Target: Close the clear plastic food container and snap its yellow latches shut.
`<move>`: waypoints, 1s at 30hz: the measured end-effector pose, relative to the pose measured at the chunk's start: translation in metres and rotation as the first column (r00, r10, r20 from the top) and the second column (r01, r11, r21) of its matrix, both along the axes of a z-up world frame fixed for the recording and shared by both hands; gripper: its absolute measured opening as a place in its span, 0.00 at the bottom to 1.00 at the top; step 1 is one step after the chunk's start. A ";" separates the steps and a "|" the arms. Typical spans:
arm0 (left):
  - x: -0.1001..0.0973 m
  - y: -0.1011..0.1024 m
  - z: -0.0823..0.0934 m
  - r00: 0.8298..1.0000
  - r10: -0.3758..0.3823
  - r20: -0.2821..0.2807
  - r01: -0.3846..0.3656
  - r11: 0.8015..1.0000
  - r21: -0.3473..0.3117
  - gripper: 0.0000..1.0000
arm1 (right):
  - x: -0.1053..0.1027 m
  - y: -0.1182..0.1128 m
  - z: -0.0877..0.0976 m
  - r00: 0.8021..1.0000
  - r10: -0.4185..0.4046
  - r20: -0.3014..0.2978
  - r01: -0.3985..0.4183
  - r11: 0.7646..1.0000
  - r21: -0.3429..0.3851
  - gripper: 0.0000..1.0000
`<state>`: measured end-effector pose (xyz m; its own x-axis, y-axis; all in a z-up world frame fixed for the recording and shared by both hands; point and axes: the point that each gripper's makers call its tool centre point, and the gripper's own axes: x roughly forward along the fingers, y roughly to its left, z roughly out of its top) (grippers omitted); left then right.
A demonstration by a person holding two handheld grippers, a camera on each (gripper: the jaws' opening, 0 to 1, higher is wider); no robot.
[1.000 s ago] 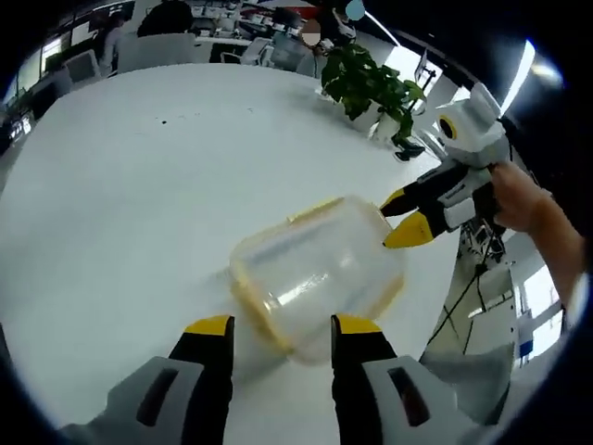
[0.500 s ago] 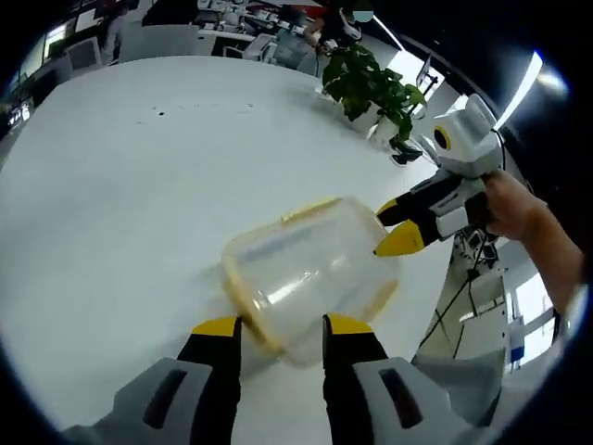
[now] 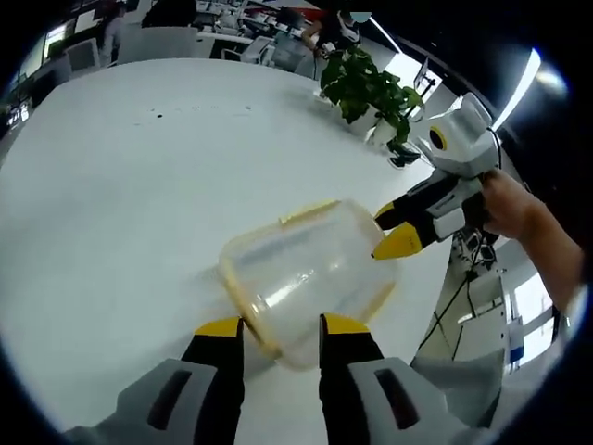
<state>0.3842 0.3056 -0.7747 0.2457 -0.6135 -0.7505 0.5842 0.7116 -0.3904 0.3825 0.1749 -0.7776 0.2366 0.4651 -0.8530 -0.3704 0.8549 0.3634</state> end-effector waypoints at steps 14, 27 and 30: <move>0.005 0.001 -0.001 1.000 -0.005 -0.004 0.005 1.000 -0.004 0.31 | -0.004 -0.003 0.000 0.998 -0.065 0.005 0.065 0.998 -0.014 0.35; 0.001 0.001 -0.002 0.999 -0.039 -0.010 0.038 0.999 -0.015 0.37 | -0.001 -0.004 0.003 0.995 0.050 0.082 -0.043 0.995 -0.090 0.40; 0.001 0.002 -0.001 0.998 -0.064 0.004 0.064 0.998 -0.005 0.38 | -0.003 -0.003 0.004 0.990 0.103 0.092 -0.092 0.989 -0.115 0.41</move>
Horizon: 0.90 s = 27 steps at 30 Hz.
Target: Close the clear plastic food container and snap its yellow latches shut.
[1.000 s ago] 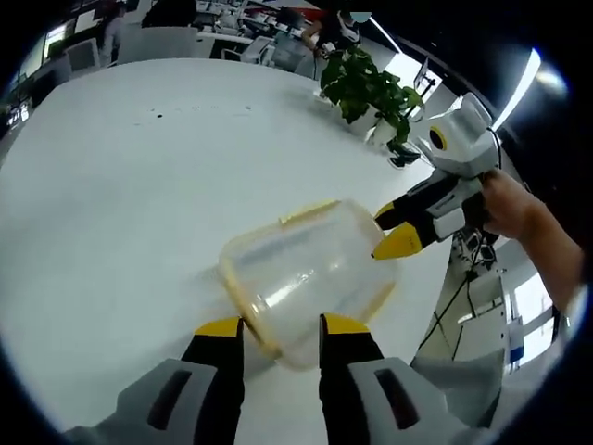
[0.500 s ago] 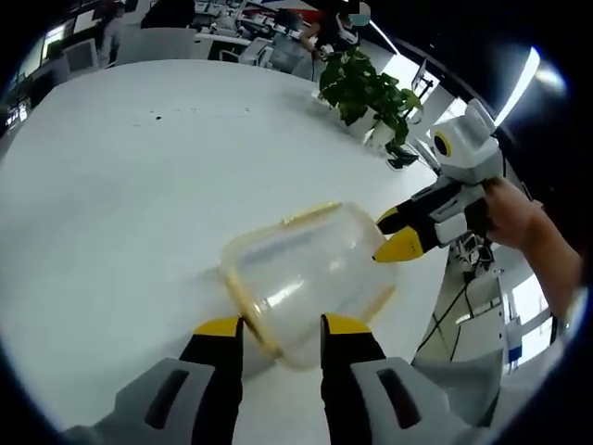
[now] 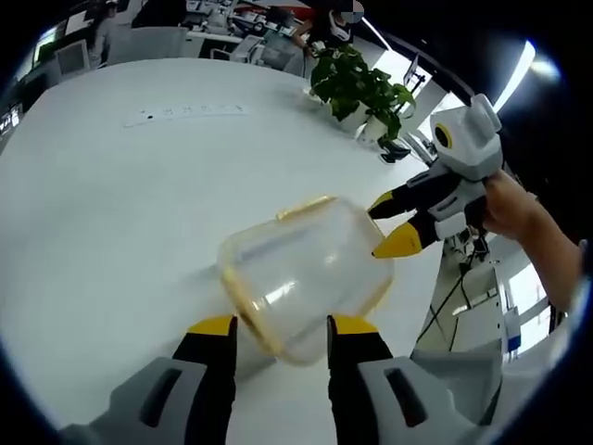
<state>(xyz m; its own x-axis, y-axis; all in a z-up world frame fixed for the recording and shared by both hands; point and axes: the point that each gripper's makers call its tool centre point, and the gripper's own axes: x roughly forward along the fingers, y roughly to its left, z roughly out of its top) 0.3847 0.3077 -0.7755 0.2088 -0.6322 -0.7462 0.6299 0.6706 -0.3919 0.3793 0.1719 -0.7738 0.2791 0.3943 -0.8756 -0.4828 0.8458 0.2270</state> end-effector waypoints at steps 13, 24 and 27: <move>-0.001 0.008 0.001 0.984 -0.170 0.058 0.165 0.982 0.090 0.47 | -0.001 -0.009 0.004 0.965 0.263 0.019 -0.257 0.953 -0.161 0.44; 0.004 0.020 0.006 0.918 -0.377 0.122 0.342 0.910 0.236 0.49 | 0.001 0.000 0.009 0.910 0.413 0.018 -0.400 0.890 -0.218 0.43; 0.005 0.021 0.008 0.895 -0.425 0.133 0.382 0.886 0.262 0.49 | -0.001 0.002 0.009 0.886 0.464 0.013 -0.448 0.860 -0.244 0.43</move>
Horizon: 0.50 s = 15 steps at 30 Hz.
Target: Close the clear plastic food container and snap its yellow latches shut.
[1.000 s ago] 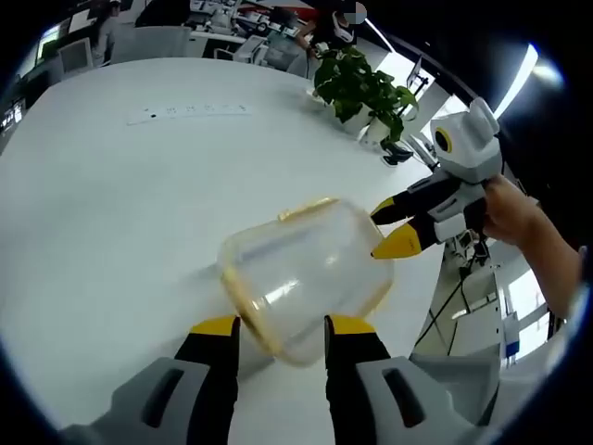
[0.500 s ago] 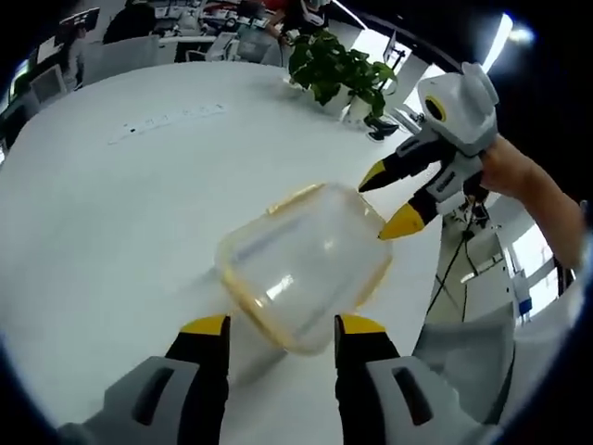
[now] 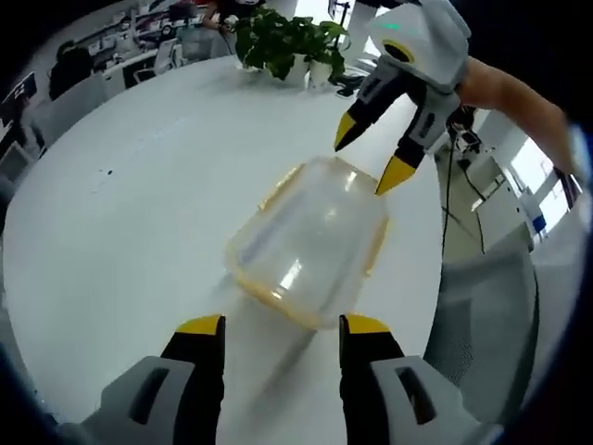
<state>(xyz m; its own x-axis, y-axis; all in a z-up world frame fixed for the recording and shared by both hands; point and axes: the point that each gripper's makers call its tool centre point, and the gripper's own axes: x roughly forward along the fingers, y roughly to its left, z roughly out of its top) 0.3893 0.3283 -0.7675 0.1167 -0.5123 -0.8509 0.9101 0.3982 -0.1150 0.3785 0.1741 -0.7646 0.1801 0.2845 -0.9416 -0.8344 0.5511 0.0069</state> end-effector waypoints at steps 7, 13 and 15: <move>0.006 -0.001 0.010 0.989 -0.131 0.074 0.126 0.990 0.062 0.47 | -0.001 0.006 0.000 0.996 0.093 0.010 -0.093 0.996 -0.018 0.40; 0.011 -0.012 0.017 0.970 -0.216 0.116 0.210 0.976 0.063 0.41 | 0.001 0.012 0.002 0.990 0.138 0.020 -0.138 0.990 -0.010 0.34; 0.011 -0.016 0.018 0.958 -0.251 0.136 0.243 0.967 0.072 0.39 | 0.001 0.013 0.002 0.987 0.161 0.022 -0.161 0.987 -0.016 0.33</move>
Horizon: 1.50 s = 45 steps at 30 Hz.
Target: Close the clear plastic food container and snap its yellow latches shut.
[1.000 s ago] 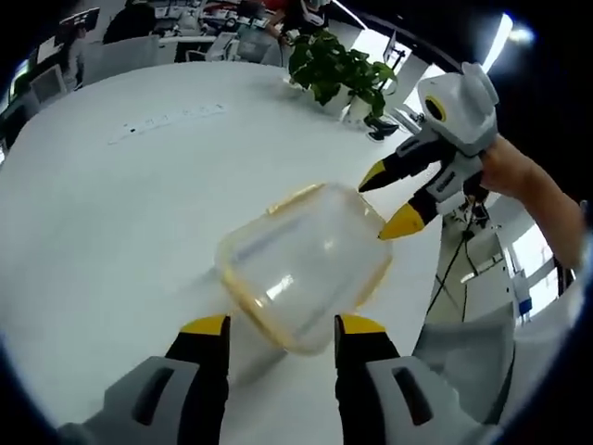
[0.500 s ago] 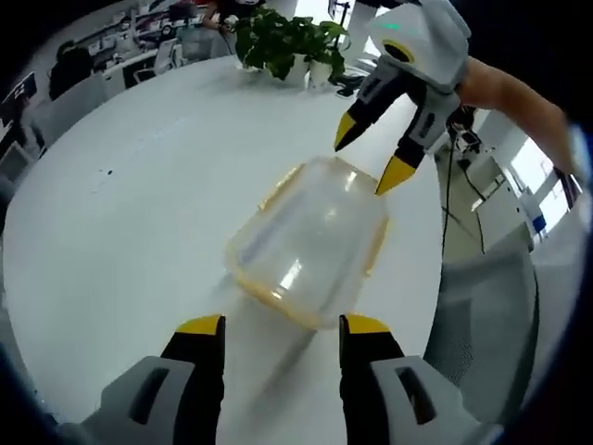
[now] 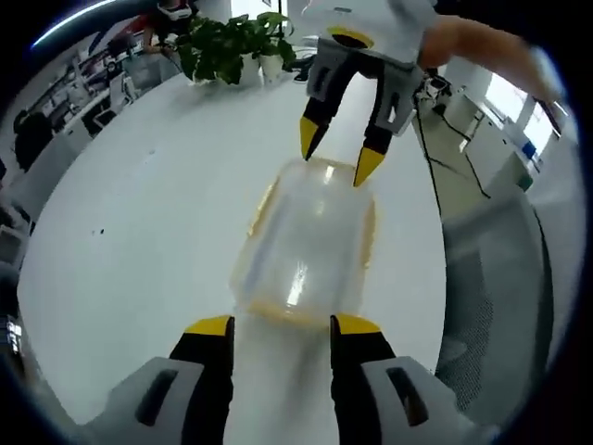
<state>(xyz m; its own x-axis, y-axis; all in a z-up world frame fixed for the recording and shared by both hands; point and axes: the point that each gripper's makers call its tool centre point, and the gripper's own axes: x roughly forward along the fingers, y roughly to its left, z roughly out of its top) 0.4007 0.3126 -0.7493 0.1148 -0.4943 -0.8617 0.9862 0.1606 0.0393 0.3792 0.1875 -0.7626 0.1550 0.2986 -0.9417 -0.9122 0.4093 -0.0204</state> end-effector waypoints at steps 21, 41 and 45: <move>-0.010 -0.034 0.003 0.988 -0.149 0.037 0.150 0.989 -0.012 0.34 | 0.003 0.028 0.002 0.993 0.111 0.028 -0.113 0.992 0.049 0.27; -0.014 -0.065 0.002 0.992 -0.123 0.005 0.123 0.988 -0.094 0.34 | 0.017 0.048 0.004 0.990 0.121 0.068 -0.128 0.987 0.097 0.28; -0.015 -0.067 0.000 0.992 -0.125 0.005 0.125 0.988 -0.093 0.34 | 0.019 0.049 0.004 0.990 0.120 0.069 -0.126 0.987 0.100 0.28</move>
<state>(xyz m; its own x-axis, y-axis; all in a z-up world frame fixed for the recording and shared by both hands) 0.3853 0.2459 -0.7495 0.0468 -0.5824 -0.8116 0.9988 0.0390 0.0296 0.3983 0.2361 -0.7588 0.1686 0.4148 -0.8941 -0.9540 0.2969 -0.0422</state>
